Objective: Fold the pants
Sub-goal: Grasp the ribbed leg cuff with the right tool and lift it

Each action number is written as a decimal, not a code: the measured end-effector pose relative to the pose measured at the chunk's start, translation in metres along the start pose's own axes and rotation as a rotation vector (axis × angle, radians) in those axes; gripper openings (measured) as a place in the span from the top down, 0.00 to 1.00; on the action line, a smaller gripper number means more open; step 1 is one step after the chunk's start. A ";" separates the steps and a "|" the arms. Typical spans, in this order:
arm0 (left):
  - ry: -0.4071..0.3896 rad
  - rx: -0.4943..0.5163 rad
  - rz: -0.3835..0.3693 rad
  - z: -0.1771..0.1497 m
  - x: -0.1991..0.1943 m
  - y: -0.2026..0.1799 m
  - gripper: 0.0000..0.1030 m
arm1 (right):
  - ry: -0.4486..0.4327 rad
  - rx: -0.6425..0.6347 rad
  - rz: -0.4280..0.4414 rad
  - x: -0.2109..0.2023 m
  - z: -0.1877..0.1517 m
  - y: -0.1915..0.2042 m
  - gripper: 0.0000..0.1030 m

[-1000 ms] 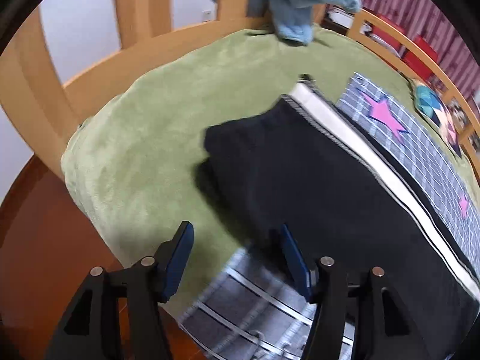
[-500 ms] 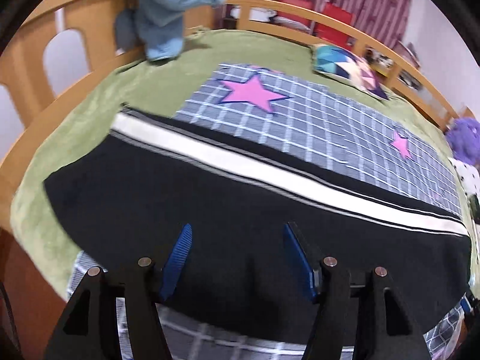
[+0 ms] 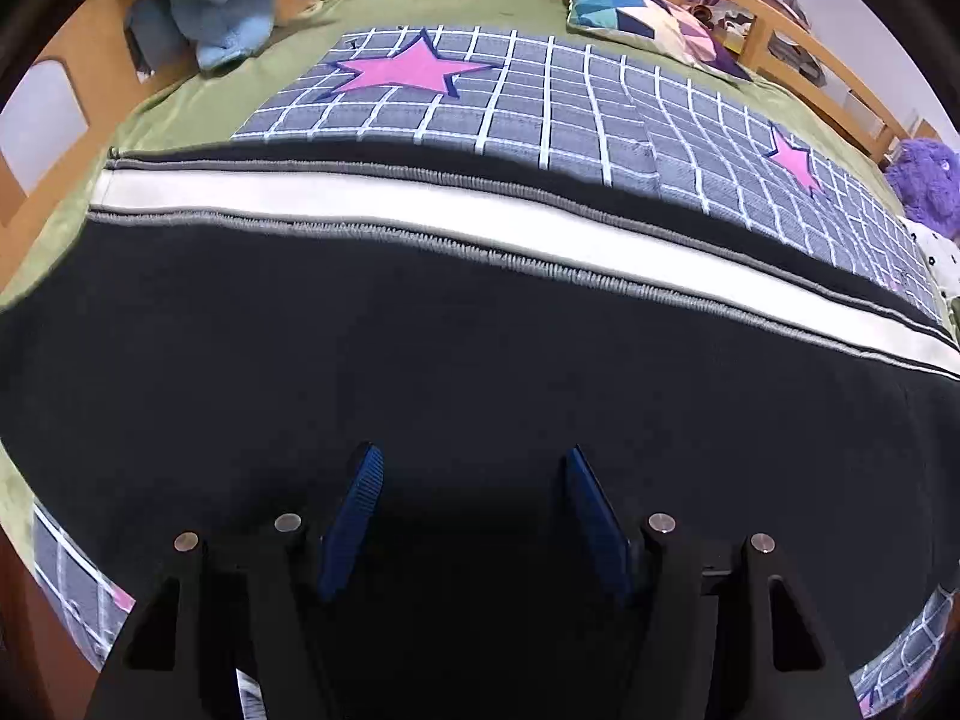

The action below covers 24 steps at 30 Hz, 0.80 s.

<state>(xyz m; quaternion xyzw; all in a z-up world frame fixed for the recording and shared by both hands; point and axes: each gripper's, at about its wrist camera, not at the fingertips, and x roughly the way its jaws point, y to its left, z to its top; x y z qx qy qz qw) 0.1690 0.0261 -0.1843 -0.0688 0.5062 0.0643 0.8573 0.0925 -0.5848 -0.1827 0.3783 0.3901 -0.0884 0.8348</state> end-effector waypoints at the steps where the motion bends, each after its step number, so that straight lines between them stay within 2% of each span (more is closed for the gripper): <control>1: -0.011 0.005 0.006 -0.002 -0.001 -0.001 0.40 | 0.002 0.031 0.025 0.005 0.005 -0.004 0.49; 4: -0.006 0.037 -0.006 -0.004 0.000 -0.005 0.34 | 0.019 0.099 0.052 0.023 0.017 -0.013 0.49; 7: 0.001 0.036 -0.031 -0.005 0.000 -0.001 0.33 | 0.037 0.169 0.090 0.046 0.025 -0.020 0.44; 8: 0.004 0.034 -0.038 -0.005 -0.001 0.000 0.32 | 0.031 0.190 0.093 0.051 0.029 -0.020 0.46; 9: 0.006 0.036 -0.042 -0.007 -0.001 0.001 0.32 | 0.026 0.195 0.078 0.053 0.033 -0.019 0.49; 10: 0.009 0.038 -0.044 -0.007 -0.002 0.001 0.32 | 0.015 0.183 0.051 0.051 0.037 -0.015 0.65; 11: 0.010 0.041 -0.046 -0.008 -0.003 0.001 0.32 | -0.012 0.151 0.025 0.046 0.042 -0.011 0.73; 12: 0.013 0.044 -0.047 -0.006 -0.003 0.001 0.32 | -0.056 0.094 0.009 0.035 0.049 -0.004 0.74; 13: 0.016 0.049 -0.049 -0.005 -0.004 0.000 0.32 | -0.063 0.047 0.018 0.027 0.057 0.004 0.76; 15: 0.021 0.052 -0.058 -0.005 -0.005 -0.001 0.32 | -0.108 -0.035 0.068 0.006 0.068 0.019 0.76; 17: 0.020 0.041 -0.067 -0.006 -0.006 0.001 0.32 | -0.126 -0.099 0.053 -0.001 0.070 0.029 0.73; 19: 0.023 0.032 -0.076 -0.005 -0.006 0.002 0.32 | -0.086 -0.152 -0.026 0.010 0.064 0.030 0.65; 22: 0.039 0.026 -0.097 -0.003 -0.007 0.005 0.32 | 0.012 -0.147 -0.181 0.030 0.050 0.008 0.62; 24: 0.046 0.016 -0.111 -0.003 -0.008 0.008 0.32 | 0.025 -0.160 -0.219 0.023 0.036 -0.011 0.54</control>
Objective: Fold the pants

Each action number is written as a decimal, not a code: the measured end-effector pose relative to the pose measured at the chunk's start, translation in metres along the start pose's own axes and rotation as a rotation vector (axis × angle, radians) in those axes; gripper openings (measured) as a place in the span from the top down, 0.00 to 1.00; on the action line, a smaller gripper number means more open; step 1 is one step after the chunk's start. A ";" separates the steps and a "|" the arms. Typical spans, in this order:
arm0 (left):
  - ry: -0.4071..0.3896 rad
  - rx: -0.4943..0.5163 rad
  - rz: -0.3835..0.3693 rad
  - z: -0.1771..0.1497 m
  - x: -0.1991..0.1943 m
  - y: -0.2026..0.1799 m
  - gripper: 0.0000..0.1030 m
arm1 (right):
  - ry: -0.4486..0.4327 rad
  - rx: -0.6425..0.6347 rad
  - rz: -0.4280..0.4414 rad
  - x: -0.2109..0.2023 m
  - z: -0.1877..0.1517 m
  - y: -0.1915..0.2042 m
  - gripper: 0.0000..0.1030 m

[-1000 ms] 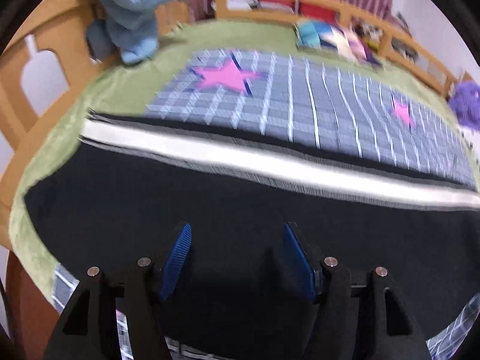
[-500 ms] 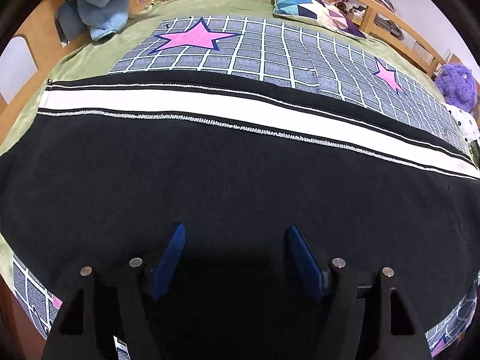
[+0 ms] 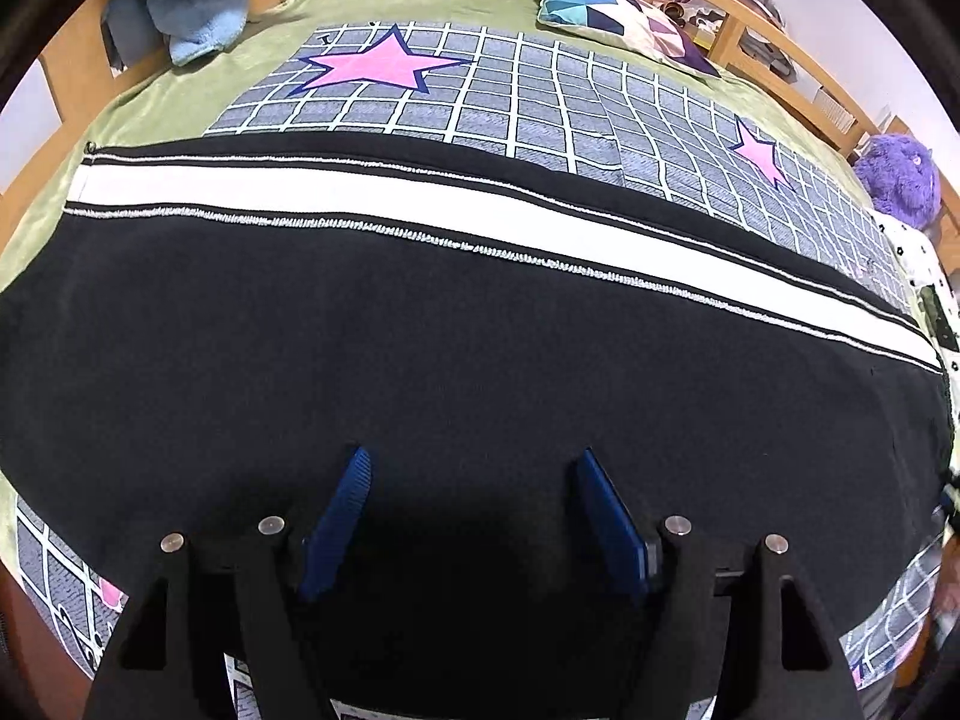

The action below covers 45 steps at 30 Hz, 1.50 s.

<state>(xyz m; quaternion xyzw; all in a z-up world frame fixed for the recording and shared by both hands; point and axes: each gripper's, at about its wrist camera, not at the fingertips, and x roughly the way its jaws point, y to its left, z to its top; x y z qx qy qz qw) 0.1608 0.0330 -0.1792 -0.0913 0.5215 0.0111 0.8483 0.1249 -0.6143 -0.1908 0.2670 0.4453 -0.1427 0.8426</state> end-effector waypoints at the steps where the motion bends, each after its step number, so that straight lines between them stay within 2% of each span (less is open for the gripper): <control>1: 0.001 -0.003 -0.004 0.000 -0.001 0.001 0.32 | -0.019 -0.009 -0.002 -0.009 -0.010 -0.006 0.50; 4: 0.001 -0.006 -0.009 -0.003 -0.002 0.000 0.32 | -0.031 -0.080 -0.050 -0.029 -0.033 -0.009 0.48; 8: 0.012 0.008 -0.034 -0.007 -0.007 -0.003 0.32 | 0.012 -0.218 -0.225 -0.040 -0.067 -0.010 0.48; 9: 0.013 0.008 -0.042 -0.008 -0.008 -0.002 0.32 | 0.029 -0.226 -0.241 -0.045 -0.075 -0.017 0.48; 11: 0.010 0.012 -0.047 -0.011 -0.012 -0.001 0.32 | 0.050 -0.182 -0.231 -0.054 -0.089 -0.036 0.48; 14: 0.010 0.010 -0.059 -0.015 -0.016 0.001 0.32 | 0.021 -0.083 -0.182 -0.077 -0.097 -0.056 0.48; 16: 0.012 0.008 -0.067 -0.017 -0.018 0.001 0.32 | -0.024 -0.051 -0.183 -0.094 -0.098 -0.058 0.48; 20: 0.020 0.014 -0.078 -0.022 -0.021 -0.001 0.32 | -0.060 -0.049 -0.166 -0.108 -0.099 -0.053 0.48; 24: 0.026 0.031 -0.073 -0.025 -0.023 -0.003 0.32 | -0.056 -0.027 -0.203 -0.104 -0.104 -0.056 0.48; 29: 0.036 0.043 -0.047 -0.025 -0.019 -0.006 0.32 | -0.011 0.071 -0.169 -0.081 -0.103 -0.077 0.46; 32: 0.039 0.053 -0.033 -0.025 -0.018 -0.011 0.31 | -0.004 0.092 -0.180 -0.066 -0.100 -0.081 0.47; 33: 0.040 0.058 -0.029 -0.024 -0.017 -0.012 0.31 | 0.005 0.098 -0.182 -0.060 -0.099 -0.083 0.51; 35: 0.042 0.065 -0.025 -0.023 -0.017 -0.014 0.31 | -0.004 0.103 -0.171 -0.059 -0.097 -0.084 0.77; 37: 0.041 0.063 -0.024 -0.023 -0.016 -0.015 0.31 | -0.025 0.081 -0.223 -0.063 -0.098 -0.084 0.89; 38: 0.042 0.060 -0.024 -0.023 -0.016 -0.014 0.31 | -0.031 0.068 -0.219 -0.065 -0.098 -0.085 0.97; 41: 0.042 0.067 -0.021 -0.024 -0.016 -0.015 0.31 | -0.048 0.041 -0.238 -0.074 -0.099 -0.088 0.99; 43: 0.042 0.073 -0.023 -0.025 -0.016 -0.015 0.31 | -0.077 0.036 -0.283 -0.086 -0.098 -0.093 0.99; 45: 0.041 0.072 -0.028 -0.025 -0.017 -0.014 0.31 | -0.091 0.071 -0.266 -0.095 -0.095 -0.104 0.99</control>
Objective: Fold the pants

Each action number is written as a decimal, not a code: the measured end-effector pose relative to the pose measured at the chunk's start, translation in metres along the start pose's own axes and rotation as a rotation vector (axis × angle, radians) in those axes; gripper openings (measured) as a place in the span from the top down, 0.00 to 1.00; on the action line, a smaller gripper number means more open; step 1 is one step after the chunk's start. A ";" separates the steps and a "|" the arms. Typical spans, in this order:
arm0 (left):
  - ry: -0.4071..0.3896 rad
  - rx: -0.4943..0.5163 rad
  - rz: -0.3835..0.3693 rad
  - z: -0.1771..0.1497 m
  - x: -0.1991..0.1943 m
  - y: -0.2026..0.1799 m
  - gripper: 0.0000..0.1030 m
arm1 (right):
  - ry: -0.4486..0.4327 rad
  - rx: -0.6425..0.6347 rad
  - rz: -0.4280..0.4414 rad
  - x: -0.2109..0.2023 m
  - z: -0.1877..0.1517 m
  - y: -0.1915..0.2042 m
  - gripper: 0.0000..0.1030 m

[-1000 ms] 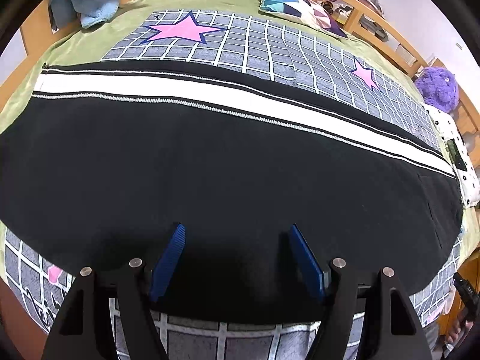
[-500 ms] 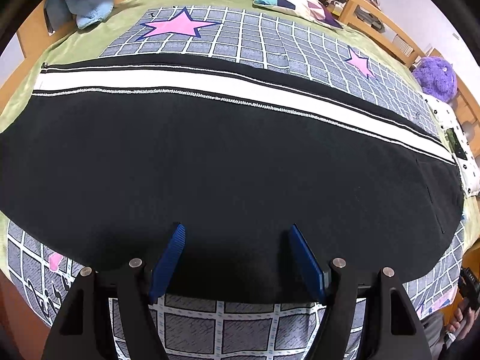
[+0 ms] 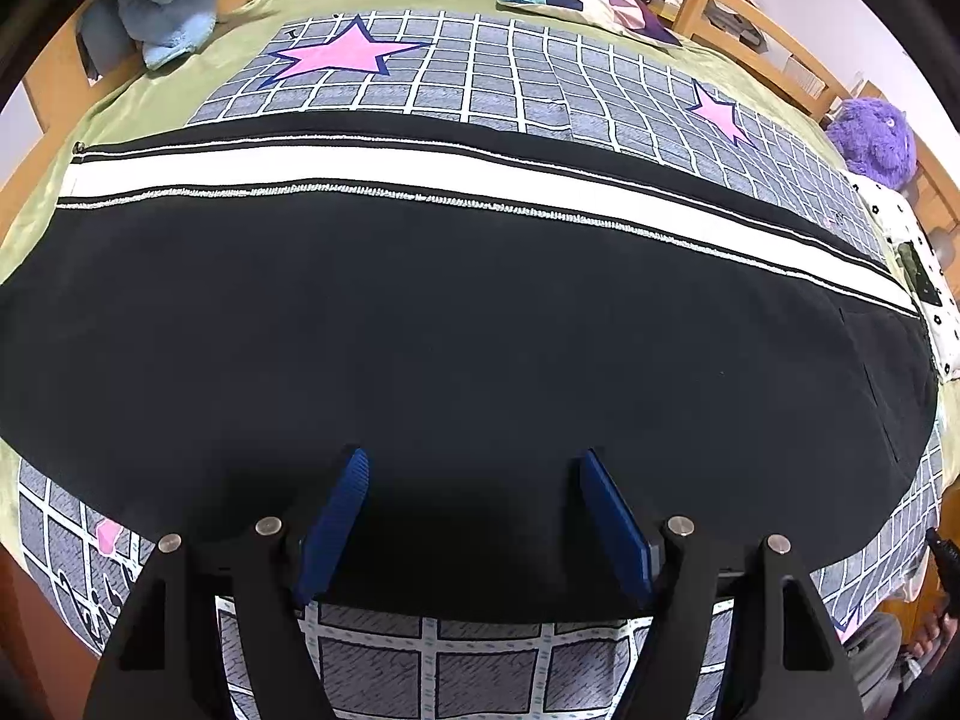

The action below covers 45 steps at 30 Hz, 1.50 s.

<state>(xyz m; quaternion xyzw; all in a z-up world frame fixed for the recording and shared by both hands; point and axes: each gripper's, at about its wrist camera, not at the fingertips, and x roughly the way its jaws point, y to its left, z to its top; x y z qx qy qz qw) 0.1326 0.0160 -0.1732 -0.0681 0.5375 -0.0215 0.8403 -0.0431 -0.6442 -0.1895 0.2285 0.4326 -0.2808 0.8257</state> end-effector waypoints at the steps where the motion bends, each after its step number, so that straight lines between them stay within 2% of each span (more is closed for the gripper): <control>1: -0.002 -0.002 -0.003 0.000 0.000 0.000 0.31 | 0.004 0.038 0.038 -0.002 0.002 -0.010 0.99; 2: -0.002 -0.004 -0.005 0.000 0.000 0.001 0.31 | 0.009 0.050 0.044 -0.001 0.003 -0.013 0.99; 7: -0.003 -0.009 -0.022 0.001 -0.002 0.003 0.31 | 0.051 -0.039 -0.050 0.005 0.005 -0.002 0.94; 9: -0.005 -0.019 -0.033 0.001 -0.004 0.006 0.31 | 0.038 -0.057 -0.080 -0.005 0.009 0.000 0.93; 13: -0.015 -0.036 -0.036 0.004 -0.007 0.016 0.31 | -0.008 -0.052 -0.077 -0.026 0.018 0.005 0.82; 16: -0.034 -0.054 -0.034 0.007 -0.012 0.028 0.31 | -0.037 -0.087 -0.060 -0.035 0.033 0.027 0.79; 18: -0.059 -0.072 -0.024 0.008 -0.019 0.040 0.31 | -0.052 -0.095 -0.019 -0.036 0.039 0.042 0.73; 20: -0.084 -0.088 -0.012 0.009 -0.025 0.053 0.31 | -0.058 -0.104 0.059 -0.031 0.044 0.068 0.67; 23: -0.113 -0.133 0.017 0.013 -0.034 0.078 0.31 | -0.021 -0.140 0.172 -0.011 0.043 0.115 0.53; 25: -0.124 -0.175 0.014 0.012 -0.039 0.096 0.31 | -0.023 -0.135 0.216 0.004 0.042 0.133 0.51; 28: -0.125 -0.195 0.027 0.012 -0.040 0.112 0.31 | 0.008 -0.047 0.286 0.035 0.046 0.149 0.45; 30: -0.120 -0.198 0.036 0.011 -0.037 0.120 0.31 | 0.031 0.001 0.293 0.054 0.050 0.154 0.44; 32: -0.120 -0.202 0.037 0.011 -0.033 0.124 0.31 | 0.053 0.038 0.292 0.070 0.057 0.161 0.45; 33: -0.118 -0.206 0.034 0.011 -0.031 0.126 0.31 | 0.051 0.056 0.306 0.073 0.061 0.165 0.51; 34: -0.117 -0.209 0.031 0.011 -0.030 0.127 0.31 | 0.056 0.059 0.306 0.075 0.067 0.168 0.67; 35: -0.118 -0.210 0.029 0.012 -0.028 0.127 0.31 | 0.048 0.055 0.305 0.072 0.072 0.171 0.79; 37: -0.130 -0.208 0.024 0.012 -0.030 0.126 0.31 | -0.024 0.028 0.376 0.048 0.089 0.171 0.84; 39: -0.150 -0.206 0.017 0.011 -0.034 0.126 0.31 | -0.094 0.047 0.462 0.019 0.099 0.167 0.83; 40: -0.159 -0.209 0.016 0.011 -0.036 0.127 0.31 | -0.094 0.051 0.465 0.016 0.100 0.167 0.83; 42: -0.171 -0.220 0.007 0.009 -0.040 0.130 0.31 | -0.059 0.011 0.377 0.029 0.098 0.174 0.78; 43: -0.175 -0.221 0.007 0.007 -0.043 0.132 0.31 | -0.015 0.004 0.331 0.040 0.093 0.174 0.73; 45: -0.195 -0.227 0.017 0.003 -0.052 0.140 0.31 | 0.073 -0.004 0.244 0.063 0.081 0.169 0.72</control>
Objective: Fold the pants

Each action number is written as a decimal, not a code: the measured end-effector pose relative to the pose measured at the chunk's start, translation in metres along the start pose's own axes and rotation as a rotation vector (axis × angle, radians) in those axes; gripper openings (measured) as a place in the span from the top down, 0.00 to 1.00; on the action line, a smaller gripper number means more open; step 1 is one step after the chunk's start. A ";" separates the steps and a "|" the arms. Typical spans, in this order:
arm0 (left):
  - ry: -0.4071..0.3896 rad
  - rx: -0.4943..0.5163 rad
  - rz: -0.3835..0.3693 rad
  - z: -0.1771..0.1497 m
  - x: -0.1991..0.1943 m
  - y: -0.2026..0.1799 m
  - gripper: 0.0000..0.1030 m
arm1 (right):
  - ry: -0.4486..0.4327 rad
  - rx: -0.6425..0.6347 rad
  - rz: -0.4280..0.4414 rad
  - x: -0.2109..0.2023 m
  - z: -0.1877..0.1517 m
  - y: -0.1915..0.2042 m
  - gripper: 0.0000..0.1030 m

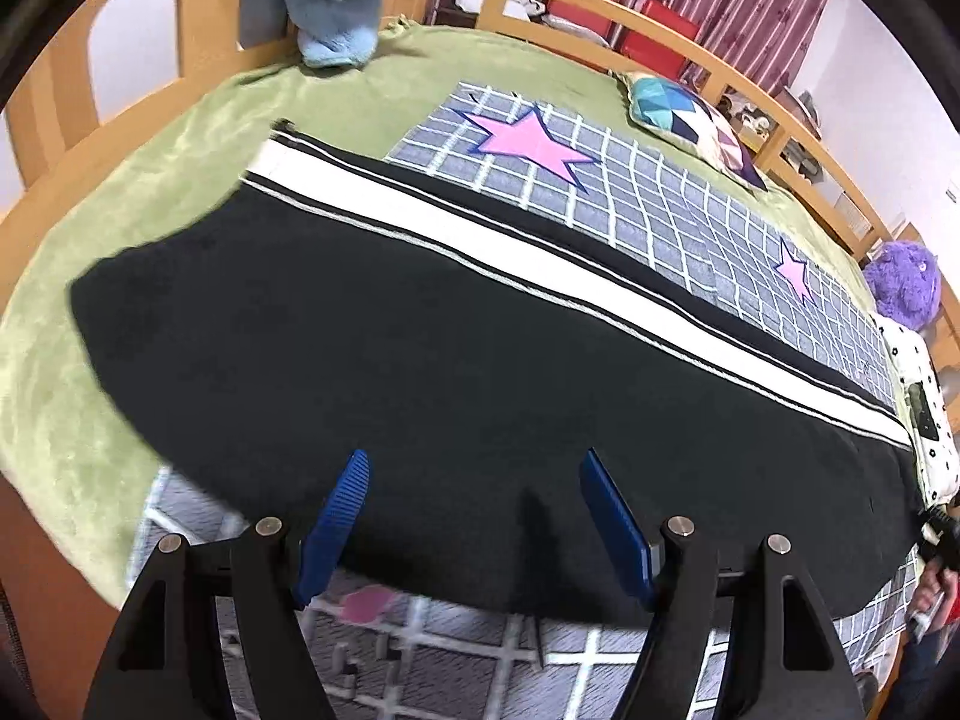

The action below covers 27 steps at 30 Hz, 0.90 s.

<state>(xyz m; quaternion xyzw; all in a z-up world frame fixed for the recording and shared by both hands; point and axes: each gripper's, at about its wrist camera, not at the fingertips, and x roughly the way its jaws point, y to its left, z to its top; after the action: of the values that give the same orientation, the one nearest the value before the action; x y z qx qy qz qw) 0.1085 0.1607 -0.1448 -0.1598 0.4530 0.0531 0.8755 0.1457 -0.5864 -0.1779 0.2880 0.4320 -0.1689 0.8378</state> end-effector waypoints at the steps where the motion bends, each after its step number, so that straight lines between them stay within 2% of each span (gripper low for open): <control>1: -0.008 -0.003 0.001 0.000 -0.003 0.004 0.31 | 0.004 -0.013 -0.017 0.003 -0.004 -0.002 0.63; 2: -0.017 -0.012 0.010 0.000 -0.008 0.011 0.31 | -0.004 -0.025 -0.030 0.002 -0.010 -0.005 0.55; 3: -0.025 -0.019 0.018 0.000 -0.012 0.017 0.31 | -0.017 -0.027 -0.036 -0.004 -0.017 -0.006 0.55; 6: -0.057 -0.042 0.047 0.000 -0.024 0.038 0.31 | -0.024 -0.063 -0.059 -0.018 -0.027 -0.002 0.54; 12: -0.121 -0.133 0.088 0.001 -0.045 0.090 0.31 | -0.066 -0.180 -0.111 -0.055 -0.051 0.036 0.54; 15: -0.113 -0.202 0.093 0.002 -0.042 0.119 0.31 | -0.059 -0.229 -0.112 -0.061 -0.063 0.065 0.54; 18: -0.079 -0.272 0.051 0.007 -0.030 0.144 0.32 | -0.072 -0.309 -0.115 -0.064 -0.079 0.102 0.55; 21: -0.076 -0.289 0.026 0.013 -0.018 0.154 0.32 | -0.074 -0.345 -0.078 -0.066 -0.093 0.134 0.54; 23: -0.061 -0.297 0.039 0.015 -0.007 0.157 0.32 | -0.056 -0.372 -0.062 -0.063 -0.102 0.150 0.54; 26: -0.026 -0.359 -0.004 0.018 0.011 0.167 0.42 | -0.021 -0.434 -0.077 -0.053 -0.117 0.174 0.55; 27: -0.014 -0.384 -0.028 0.018 0.015 0.170 0.51 | -0.017 -0.453 -0.085 -0.051 -0.122 0.181 0.55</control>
<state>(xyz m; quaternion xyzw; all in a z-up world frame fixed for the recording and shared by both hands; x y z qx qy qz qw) 0.0911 0.3266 -0.1870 -0.3301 0.4263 0.1274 0.8325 0.1365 -0.3669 -0.1307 0.0727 0.4638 -0.1049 0.8767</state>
